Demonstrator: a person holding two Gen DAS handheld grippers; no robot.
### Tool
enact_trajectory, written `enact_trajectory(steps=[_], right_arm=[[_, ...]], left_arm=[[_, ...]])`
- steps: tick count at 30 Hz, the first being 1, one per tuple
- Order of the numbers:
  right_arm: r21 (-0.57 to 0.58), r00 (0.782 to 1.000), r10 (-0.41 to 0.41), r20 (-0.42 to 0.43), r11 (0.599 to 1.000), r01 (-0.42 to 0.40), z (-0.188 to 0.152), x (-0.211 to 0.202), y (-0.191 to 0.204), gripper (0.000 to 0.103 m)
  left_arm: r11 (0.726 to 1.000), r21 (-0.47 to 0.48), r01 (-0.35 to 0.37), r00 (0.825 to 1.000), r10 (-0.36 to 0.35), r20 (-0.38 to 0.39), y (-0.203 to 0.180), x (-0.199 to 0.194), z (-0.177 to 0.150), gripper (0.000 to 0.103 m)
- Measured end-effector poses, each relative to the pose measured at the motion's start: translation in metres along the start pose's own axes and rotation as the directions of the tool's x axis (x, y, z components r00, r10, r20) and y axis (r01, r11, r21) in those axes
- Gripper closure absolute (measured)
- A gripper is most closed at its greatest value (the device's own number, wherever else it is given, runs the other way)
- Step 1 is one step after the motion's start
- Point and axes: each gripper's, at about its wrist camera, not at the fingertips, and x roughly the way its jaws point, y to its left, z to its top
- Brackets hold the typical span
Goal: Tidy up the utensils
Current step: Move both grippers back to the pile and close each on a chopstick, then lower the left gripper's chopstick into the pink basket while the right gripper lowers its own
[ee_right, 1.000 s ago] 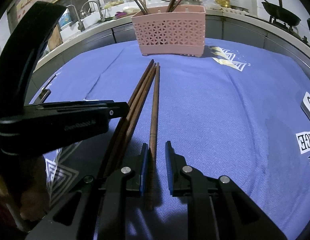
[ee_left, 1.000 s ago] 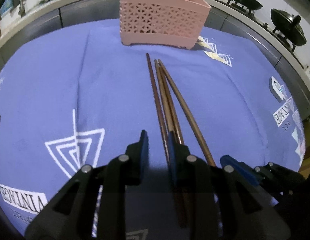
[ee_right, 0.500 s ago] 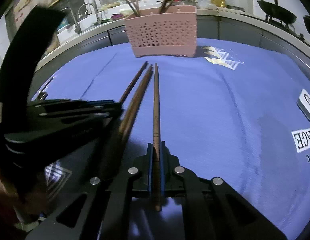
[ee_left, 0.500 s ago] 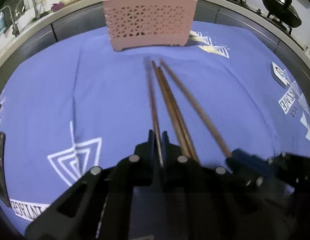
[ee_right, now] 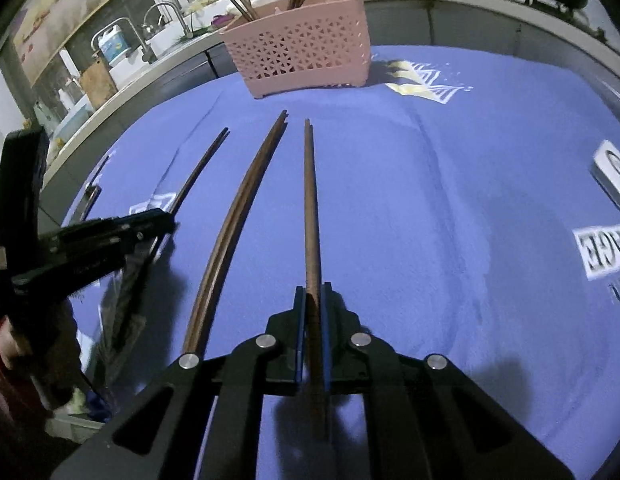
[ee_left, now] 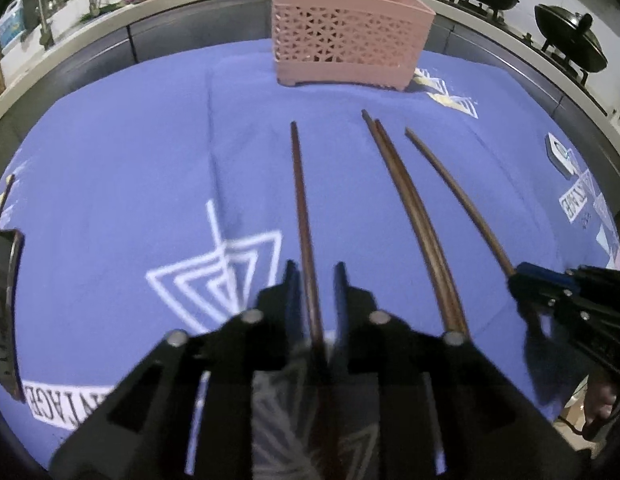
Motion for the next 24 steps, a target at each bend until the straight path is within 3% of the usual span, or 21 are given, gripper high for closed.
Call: enact_trajectory(steps=[3, 8, 10, 11, 14, 19, 24], right_arm=[[0.005, 0.999, 0.016, -0.033, 1.0, -0.016, 0.031, 0.015, -0.004, 0.095], [-0.056, 0.999, -0.026, -0.042, 0.998, 0.024, 0.079, 0.041, 0.003, 0.095], [-0.083, 0.999, -0.025, -0.043, 0.996, 0.021, 0.093, 0.052, 0.009, 0.095], [-0.096, 0.999, -0.028, -0.046, 0.995, 0.023, 0.1, 0.056, 0.012, 0.095], [-0.079, 0.998, 0.002, -0.064, 0.997, -0.007, 0.11, 0.058, 0.011, 0.098], [-0.11, 0.995, 0.075, 0.063, 0.992, -0.068, 0.128, 0.013, 0.016, 0.098], [-0.142, 0.96, 0.146, 0.239, 0.983, -0.114, 0.155, -0.045, 0.024, 0.098]], left_arm=[[1.0, 0.015, -0.015, 1.0, 0.015, -0.002, -0.005, 0.012, 0.017, 0.074], [0.997, 0.054, -0.047, 0.999, 0.047, 0.002, -0.01, 0.03, 0.049, 0.074], [0.997, 0.058, -0.053, 0.999, 0.053, 0.004, -0.01, 0.038, 0.06, 0.087], [0.998, 0.053, -0.046, 0.999, 0.046, 0.0, -0.008, 0.04, 0.064, 0.099], [1.0, -0.011, 0.009, 1.0, -0.009, -0.012, 0.0, 0.037, 0.077, 0.099], [0.996, -0.058, 0.07, 0.986, -0.06, 0.157, 0.009, -0.016, 0.103, 0.099], [0.988, -0.097, 0.122, 0.931, -0.08, 0.356, 0.017, -0.088, 0.135, 0.099]])
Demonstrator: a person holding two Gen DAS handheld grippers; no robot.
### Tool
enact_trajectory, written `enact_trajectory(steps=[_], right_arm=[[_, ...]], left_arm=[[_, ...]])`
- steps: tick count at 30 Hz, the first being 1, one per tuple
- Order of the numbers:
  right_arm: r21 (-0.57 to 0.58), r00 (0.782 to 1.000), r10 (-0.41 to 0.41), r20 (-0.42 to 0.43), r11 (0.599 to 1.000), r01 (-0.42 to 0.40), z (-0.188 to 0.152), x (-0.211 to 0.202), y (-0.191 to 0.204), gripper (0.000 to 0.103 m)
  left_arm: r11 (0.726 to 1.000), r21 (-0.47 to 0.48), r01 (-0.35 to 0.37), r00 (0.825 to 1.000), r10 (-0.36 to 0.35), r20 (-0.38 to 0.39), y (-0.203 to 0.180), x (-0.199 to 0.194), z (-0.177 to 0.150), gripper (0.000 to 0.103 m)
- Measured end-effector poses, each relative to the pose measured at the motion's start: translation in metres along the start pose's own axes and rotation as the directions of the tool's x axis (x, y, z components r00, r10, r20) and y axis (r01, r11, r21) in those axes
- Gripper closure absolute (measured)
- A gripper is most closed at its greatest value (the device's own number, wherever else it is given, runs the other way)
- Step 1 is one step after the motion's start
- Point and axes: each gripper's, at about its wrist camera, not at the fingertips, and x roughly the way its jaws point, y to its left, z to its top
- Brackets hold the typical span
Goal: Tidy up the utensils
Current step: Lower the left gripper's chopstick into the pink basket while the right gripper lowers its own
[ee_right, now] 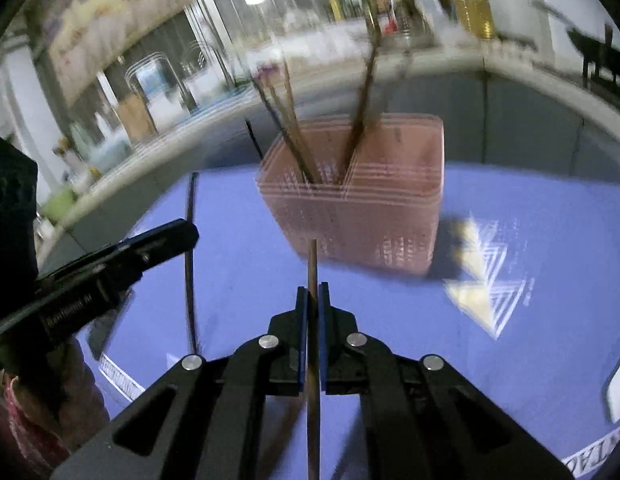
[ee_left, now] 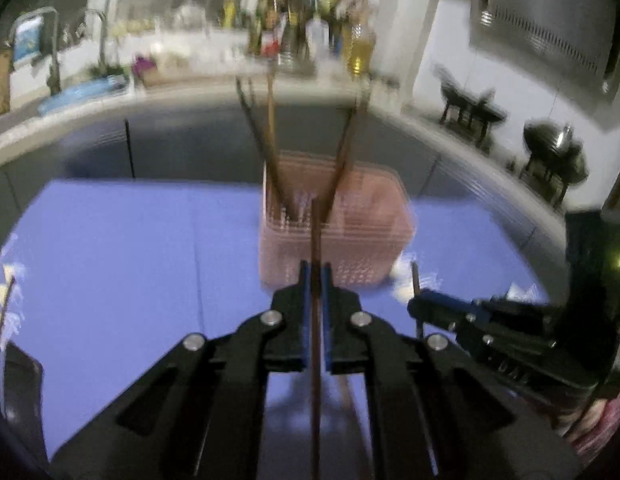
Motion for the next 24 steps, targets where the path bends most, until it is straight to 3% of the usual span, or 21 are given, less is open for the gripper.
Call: enact_trajectory(steps=[4, 7, 12, 14, 18, 24], right_arm=[[-0.016, 0.991, 0.03, 0.131, 0.999, -0.028, 0.037, -0.032, 0.008, 0.098], [-0.029, 0.979, 0.036, 0.201, 0.999, -0.031, 0.074, -0.044, 0.017, 0.098], [-0.046, 0.954, 0.03, 0.299, 0.999, -0.017, 0.14, -0.054, 0.023, 0.098], [-0.051, 0.948, 0.018, 0.317, 0.999, -0.002, 0.163, -0.05, 0.022, 0.098], [-0.044, 0.95, -0.003, 0.312, 0.999, 0.018, 0.184, -0.033, 0.013, 0.098], [-0.039, 0.964, -0.022, 0.265, 0.999, 0.034, 0.175, -0.002, 0.002, 0.098]], left_arm=[[1.0, -0.007, 0.007, 0.989, -0.006, 0.145, -0.005, -0.04, 0.04, 0.099], [1.0, 0.001, 0.005, 0.97, -0.005, 0.242, -0.008, -0.061, 0.076, 0.099], [1.0, 0.001, -0.004, 0.94, 0.004, 0.341, -0.016, -0.071, 0.131, 0.099], [1.0, 0.006, -0.022, 0.935, 0.018, 0.354, -0.019, -0.064, 0.146, 0.099], [0.999, -0.001, -0.033, 0.941, 0.031, 0.336, -0.012, -0.041, 0.16, 0.099], [0.999, 0.013, -0.049, 0.958, 0.043, 0.284, -0.003, -0.007, 0.155, 0.099]])
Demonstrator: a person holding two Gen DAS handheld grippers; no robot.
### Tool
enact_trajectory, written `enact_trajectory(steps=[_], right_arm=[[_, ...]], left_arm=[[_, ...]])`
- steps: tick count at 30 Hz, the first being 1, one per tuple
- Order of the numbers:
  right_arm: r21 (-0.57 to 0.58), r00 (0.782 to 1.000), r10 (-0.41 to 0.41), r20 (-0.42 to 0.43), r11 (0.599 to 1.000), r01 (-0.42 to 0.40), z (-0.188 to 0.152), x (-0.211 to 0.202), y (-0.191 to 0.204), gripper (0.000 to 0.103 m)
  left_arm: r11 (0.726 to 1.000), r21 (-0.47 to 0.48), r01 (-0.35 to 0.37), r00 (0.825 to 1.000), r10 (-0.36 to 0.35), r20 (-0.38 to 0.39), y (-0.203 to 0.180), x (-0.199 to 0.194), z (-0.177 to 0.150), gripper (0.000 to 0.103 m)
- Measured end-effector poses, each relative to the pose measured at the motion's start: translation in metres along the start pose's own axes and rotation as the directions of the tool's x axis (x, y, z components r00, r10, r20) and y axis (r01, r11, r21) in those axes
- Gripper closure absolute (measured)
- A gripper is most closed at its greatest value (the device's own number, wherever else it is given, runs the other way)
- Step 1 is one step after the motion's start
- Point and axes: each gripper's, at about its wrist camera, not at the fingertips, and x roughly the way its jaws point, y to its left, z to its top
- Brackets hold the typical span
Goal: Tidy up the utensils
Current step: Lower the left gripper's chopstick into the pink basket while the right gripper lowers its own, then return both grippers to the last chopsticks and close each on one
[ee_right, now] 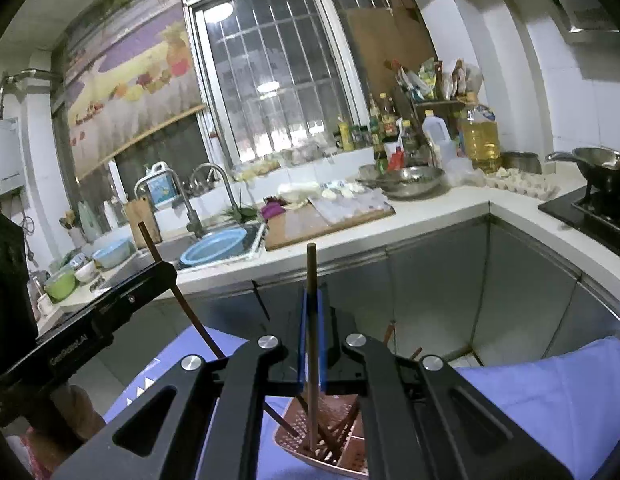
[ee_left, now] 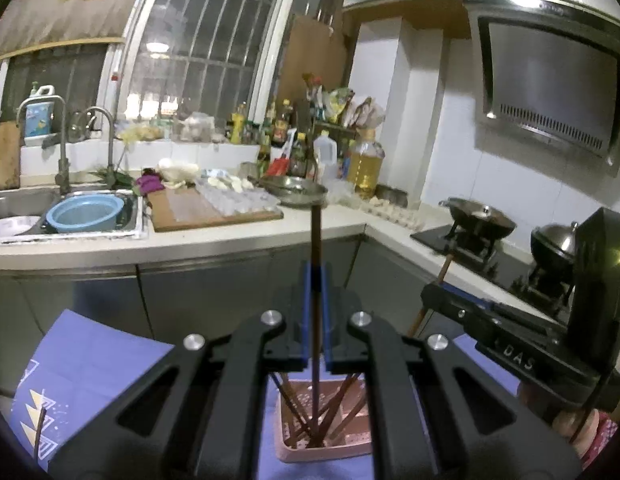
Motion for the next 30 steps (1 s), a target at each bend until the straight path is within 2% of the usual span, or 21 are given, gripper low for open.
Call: enact_trajectory(steps=[5, 10, 13, 15, 17, 18, 20, 21, 24, 27, 30], right_arm=[[-0.008, 0.999, -0.014, -0.042, 1.0, 0.014, -0.024, 0.02, 0.0, 0.098], [-0.035, 0.998, -0.029, -0.062, 0.999, 0.026, -0.046, 0.028, 0.006, 0.098], [-0.011, 0.997, -0.016, -0.081, 1.0, 0.015, -0.057, 0.028, 0.005, 0.097], [0.003, 0.994, -0.012, -0.109, 1.0, 0.013, -0.06, 0.027, 0.005, 0.096], [0.016, 0.993, -0.014, -0.117, 1.0, 0.016, -0.058, 0.021, 0.007, 0.096], [0.019, 0.995, -0.01, -0.102, 1.0, 0.012, -0.054, 0.012, 0.009, 0.096], [0.007, 0.998, -0.004, -0.064, 1.0, 0.005, -0.049, -0.005, 0.016, 0.095], [-0.007, 0.999, -0.003, -0.037, 1.0, 0.002, -0.045, -0.018, 0.022, 0.095], [-0.016, 1.0, 0.015, 0.017, 1.0, -0.015, -0.043, -0.048, 0.033, 0.095], [-0.007, 0.997, 0.048, 0.053, 0.999, -0.048, -0.054, -0.078, 0.039, 0.095], [0.034, 0.996, 0.077, 0.042, 0.996, -0.078, -0.085, -0.096, 0.038, 0.095]], left_arm=[[1.0, 0.011, -0.012, 0.999, 0.012, -0.048, 0.0, 0.018, -0.018, 0.099], [0.997, 0.073, -0.04, 0.994, 0.047, -0.103, -0.008, 0.042, -0.054, 0.099], [0.996, 0.085, -0.041, 0.979, 0.057, -0.195, -0.008, 0.061, -0.079, 0.098], [0.996, 0.083, -0.013, 0.957, 0.036, -0.288, -0.009, 0.073, -0.093, 0.091], [0.996, 0.092, -0.022, 0.942, 0.052, -0.332, -0.01, 0.076, -0.1, 0.089], [0.996, 0.089, -0.032, 0.943, 0.059, -0.327, -0.009, 0.071, -0.099, 0.089], [0.997, 0.066, -0.028, 0.958, 0.046, -0.282, -0.007, 0.054, -0.09, 0.089], [0.999, 0.047, -0.028, 0.972, 0.039, -0.234, -0.005, 0.036, -0.081, 0.089], [0.999, 0.026, -0.021, 0.99, 0.024, -0.142, -0.004, -0.003, -0.067, 0.087], [0.999, 0.043, -0.024, 0.997, 0.027, -0.077, -0.005, -0.042, -0.071, 0.08], [0.997, 0.064, -0.042, 0.996, 0.047, -0.073, -0.003, -0.066, -0.095, 0.074]])
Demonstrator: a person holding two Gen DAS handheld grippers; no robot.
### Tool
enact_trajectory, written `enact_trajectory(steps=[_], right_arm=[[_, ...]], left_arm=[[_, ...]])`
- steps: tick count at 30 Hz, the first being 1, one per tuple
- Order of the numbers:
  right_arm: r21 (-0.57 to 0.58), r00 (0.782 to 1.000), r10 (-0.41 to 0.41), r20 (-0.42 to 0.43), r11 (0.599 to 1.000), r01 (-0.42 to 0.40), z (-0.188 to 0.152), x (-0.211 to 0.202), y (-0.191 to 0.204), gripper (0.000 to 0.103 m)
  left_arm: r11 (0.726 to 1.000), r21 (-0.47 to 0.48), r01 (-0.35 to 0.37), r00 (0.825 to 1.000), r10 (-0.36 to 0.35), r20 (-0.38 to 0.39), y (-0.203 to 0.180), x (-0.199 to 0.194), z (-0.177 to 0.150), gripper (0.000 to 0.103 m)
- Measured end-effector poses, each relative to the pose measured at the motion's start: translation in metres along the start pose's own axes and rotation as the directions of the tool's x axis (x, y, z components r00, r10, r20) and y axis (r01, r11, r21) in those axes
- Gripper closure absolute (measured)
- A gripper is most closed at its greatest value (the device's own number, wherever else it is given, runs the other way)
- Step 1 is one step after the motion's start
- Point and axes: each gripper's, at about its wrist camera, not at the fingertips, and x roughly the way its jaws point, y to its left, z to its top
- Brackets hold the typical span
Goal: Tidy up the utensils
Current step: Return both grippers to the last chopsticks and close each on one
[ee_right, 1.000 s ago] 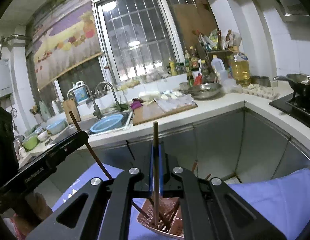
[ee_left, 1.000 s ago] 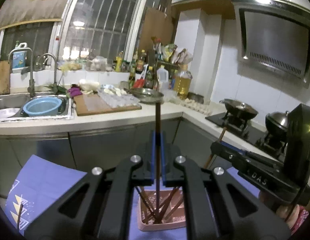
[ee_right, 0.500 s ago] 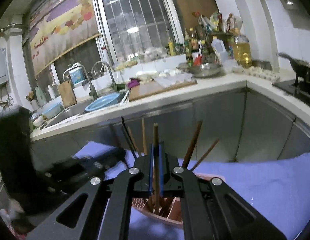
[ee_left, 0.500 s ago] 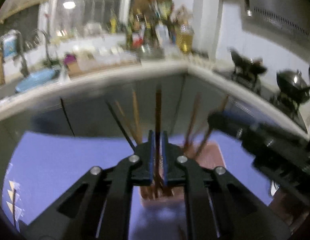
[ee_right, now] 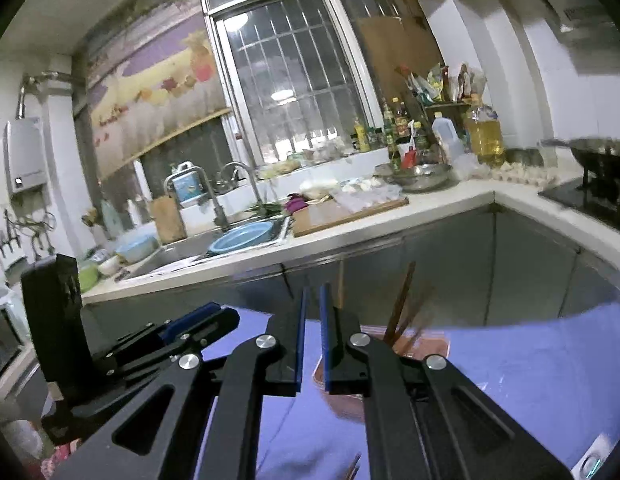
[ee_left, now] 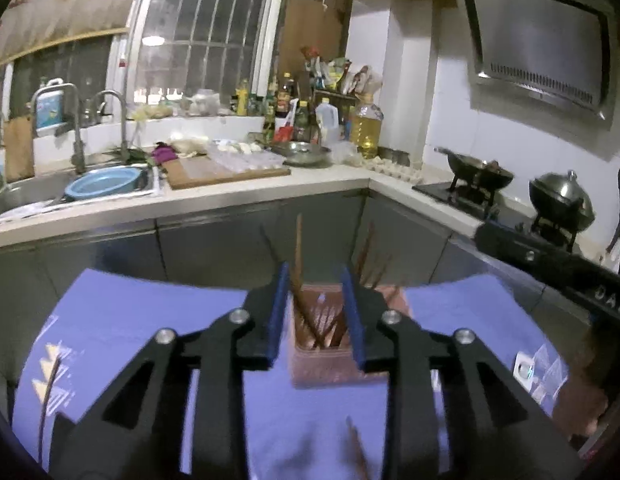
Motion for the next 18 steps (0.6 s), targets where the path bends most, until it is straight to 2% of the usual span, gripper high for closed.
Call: enact_trajectory(steps=[2, 6, 7, 9, 10, 11, 13, 15, 18], right_arm=[[0.048, 0.999, 0.009, -0.044, 0.999, -0.007, -0.035, -0.007, -0.005, 0.094], [0.117, 0.986, -0.022, -0.165, 0.992, 0.041, -0.108, -0.008, -0.015, 0.092], [0.133, 0.972, -0.032, -0.231, 0.989, 0.064, -0.131, -0.002, -0.019, 0.092], [0.126, 0.928, -0.068, -0.366, 0.985, 0.121, -0.172, 0.01, -0.021, 0.092], [0.11, 0.911, -0.085, -0.403, 0.984, 0.141, -0.184, 0.015, -0.02, 0.092], [0.08, 0.881, -0.115, -0.458, 0.982, 0.169, -0.203, 0.022, -0.018, 0.092], [0.066, 0.849, -0.116, -0.516, 0.983, 0.174, -0.223, 0.029, -0.015, 0.092], [0.074, 0.833, -0.097, -0.545, 0.984, 0.162, -0.234, 0.033, -0.011, 0.092], [0.053, 0.839, -0.101, -0.535, 0.987, 0.153, -0.235, 0.035, -0.002, 0.092]], left_arm=[[1.0, 0.005, -0.019, 0.999, 0.019, -0.029, 0.004, -0.005, -0.022, 0.072], [0.999, 0.009, -0.037, 0.983, 0.038, -0.177, 0.013, 0.0, -0.084, 0.072], [0.999, 0.013, -0.043, 0.976, 0.045, -0.215, 0.015, 0.002, -0.099, 0.072], [0.999, 0.013, -0.036, 0.953, 0.038, -0.3, 0.018, 0.009, -0.131, 0.072], [0.999, 0.011, -0.034, 0.944, 0.036, -0.329, 0.018, 0.01, -0.142, 0.072], [0.999, 0.006, -0.033, 0.934, 0.033, -0.354, 0.019, 0.011, -0.152, 0.072], [1.0, -0.001, -0.016, 0.918, 0.014, -0.397, 0.018, 0.013, -0.17, 0.072], [1.0, 0.006, -0.001, 0.907, 0.004, -0.42, 0.012, 0.013, -0.182, 0.072], [1.0, 0.01, 0.013, 0.899, -0.007, -0.439, 0.008, 0.012, -0.193, 0.072]])
